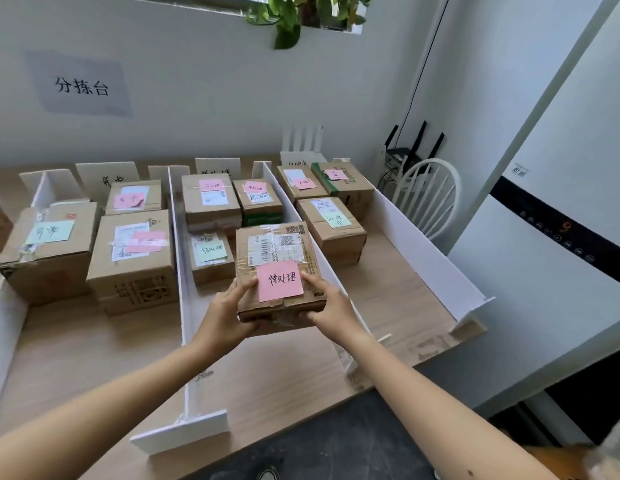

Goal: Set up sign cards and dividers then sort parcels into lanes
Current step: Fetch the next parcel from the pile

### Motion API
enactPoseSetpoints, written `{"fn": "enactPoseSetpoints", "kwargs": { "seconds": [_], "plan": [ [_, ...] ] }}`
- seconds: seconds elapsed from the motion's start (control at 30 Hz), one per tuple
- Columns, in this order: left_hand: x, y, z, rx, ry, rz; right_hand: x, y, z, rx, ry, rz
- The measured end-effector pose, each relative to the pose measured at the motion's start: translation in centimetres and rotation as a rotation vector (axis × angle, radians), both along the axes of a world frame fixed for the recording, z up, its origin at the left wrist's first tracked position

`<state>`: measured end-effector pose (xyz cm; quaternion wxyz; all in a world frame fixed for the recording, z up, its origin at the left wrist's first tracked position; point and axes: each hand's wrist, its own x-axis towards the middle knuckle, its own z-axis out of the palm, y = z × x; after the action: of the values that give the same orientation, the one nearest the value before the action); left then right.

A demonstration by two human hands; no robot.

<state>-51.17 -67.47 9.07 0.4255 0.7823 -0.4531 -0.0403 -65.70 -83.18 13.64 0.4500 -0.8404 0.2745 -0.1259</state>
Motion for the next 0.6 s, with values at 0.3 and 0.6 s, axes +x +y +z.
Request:
{"fn": "enactPoseSetpoints", "kwargs": {
  "seconds": [0.3, 0.6],
  "plan": [
    [4.0, -3.2, -4.0, 0.184, 0.048, 0.094, 5.0, -4.3, -4.6, 0.029, 0.189, 0.058],
    [6.8, -5.7, -7.7, 0.300, 0.195, 0.115, 8.3, -7.4, -9.0, 0.153, 0.270, 0.024]
  ]
}}
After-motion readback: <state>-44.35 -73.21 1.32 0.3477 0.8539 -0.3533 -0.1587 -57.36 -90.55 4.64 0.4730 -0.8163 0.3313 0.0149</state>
